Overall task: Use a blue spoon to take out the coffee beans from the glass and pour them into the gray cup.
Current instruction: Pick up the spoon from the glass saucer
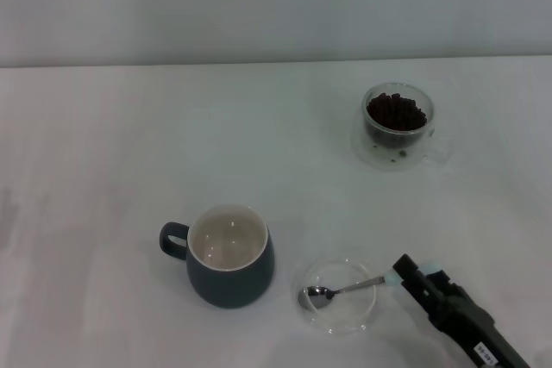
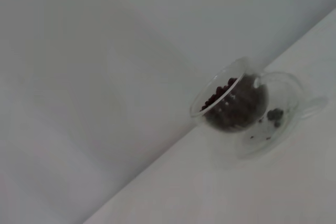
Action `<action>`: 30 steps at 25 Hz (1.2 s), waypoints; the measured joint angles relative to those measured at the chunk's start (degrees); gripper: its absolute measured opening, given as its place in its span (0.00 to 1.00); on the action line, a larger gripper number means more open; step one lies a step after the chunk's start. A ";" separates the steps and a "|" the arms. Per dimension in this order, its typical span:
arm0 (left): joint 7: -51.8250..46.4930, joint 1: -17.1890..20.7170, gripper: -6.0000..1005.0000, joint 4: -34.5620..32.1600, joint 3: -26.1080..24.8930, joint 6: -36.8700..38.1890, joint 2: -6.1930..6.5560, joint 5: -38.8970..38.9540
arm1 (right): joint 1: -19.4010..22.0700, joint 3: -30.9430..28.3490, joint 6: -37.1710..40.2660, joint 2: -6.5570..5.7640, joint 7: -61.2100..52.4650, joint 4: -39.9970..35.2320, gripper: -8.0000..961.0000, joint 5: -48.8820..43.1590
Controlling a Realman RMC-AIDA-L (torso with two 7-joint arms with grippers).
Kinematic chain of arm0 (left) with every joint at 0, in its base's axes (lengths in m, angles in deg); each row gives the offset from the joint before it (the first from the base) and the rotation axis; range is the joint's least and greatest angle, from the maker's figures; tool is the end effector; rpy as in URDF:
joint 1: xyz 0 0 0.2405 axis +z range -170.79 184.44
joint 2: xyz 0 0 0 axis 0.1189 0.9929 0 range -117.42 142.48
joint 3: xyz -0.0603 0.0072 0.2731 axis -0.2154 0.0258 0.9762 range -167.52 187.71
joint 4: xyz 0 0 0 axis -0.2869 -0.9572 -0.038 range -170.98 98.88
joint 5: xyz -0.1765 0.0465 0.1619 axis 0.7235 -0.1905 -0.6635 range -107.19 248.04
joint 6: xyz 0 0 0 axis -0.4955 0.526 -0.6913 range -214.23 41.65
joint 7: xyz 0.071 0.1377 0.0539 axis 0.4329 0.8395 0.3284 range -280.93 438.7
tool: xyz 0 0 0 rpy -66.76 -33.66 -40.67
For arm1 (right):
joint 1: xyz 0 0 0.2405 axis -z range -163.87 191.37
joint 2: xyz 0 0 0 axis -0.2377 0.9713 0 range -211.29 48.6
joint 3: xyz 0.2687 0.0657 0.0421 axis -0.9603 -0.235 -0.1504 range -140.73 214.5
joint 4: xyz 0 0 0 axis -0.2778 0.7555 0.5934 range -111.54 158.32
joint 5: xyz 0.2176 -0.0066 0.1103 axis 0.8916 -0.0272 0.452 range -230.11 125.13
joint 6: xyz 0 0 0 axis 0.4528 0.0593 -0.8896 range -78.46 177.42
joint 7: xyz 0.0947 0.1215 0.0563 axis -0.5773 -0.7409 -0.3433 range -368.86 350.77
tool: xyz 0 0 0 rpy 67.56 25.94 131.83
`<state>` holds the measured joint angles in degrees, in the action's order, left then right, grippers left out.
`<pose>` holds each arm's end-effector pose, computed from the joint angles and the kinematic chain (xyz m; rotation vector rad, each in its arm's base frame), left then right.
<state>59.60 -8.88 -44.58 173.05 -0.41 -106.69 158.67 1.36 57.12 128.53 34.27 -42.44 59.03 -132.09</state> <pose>-0.4045 0.2892 -0.0132 -1.2896 -0.6499 -0.9212 0.3592 0.1826 -0.1496 -1.5697 1.4543 1.0753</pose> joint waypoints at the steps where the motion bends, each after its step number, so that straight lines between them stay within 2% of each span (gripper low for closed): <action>1: 0.00 0.10 0.89 0.00 0.00 -0.01 0.00 0.00 | -0.04 -0.11 -0.15 0.03 0.02 0.03 0.90 -0.49; 12: 0.00 1.25 0.89 0.07 0.00 -0.02 -0.05 0.00 | -0.30 -0.84 -0.61 0.04 -0.38 0.41 0.90 -1.73; 18: 0.01 1.49 0.89 0.03 0.00 0.01 -0.05 0.00 | -0.69 -1.62 -1.18 0.04 -0.71 0.20 0.83 -1.76; 23: 0.03 1.49 0.89 0.00 0.00 0.03 -0.05 0.00 | -1.40 -1.36 -1.50 0.01 -1.98 0.01 0.61 -1.83; 30: 0.04 1.47 0.89 0.08 -0.01 0.12 -0.05 0.17 | -1.73 -1.44 -2.50 -0.03 -3.04 -0.14 0.49 -2.21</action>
<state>59.64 -7.41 -44.49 173.04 -0.29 -106.74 158.83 -0.37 55.67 126.03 34.24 -45.48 58.89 -134.30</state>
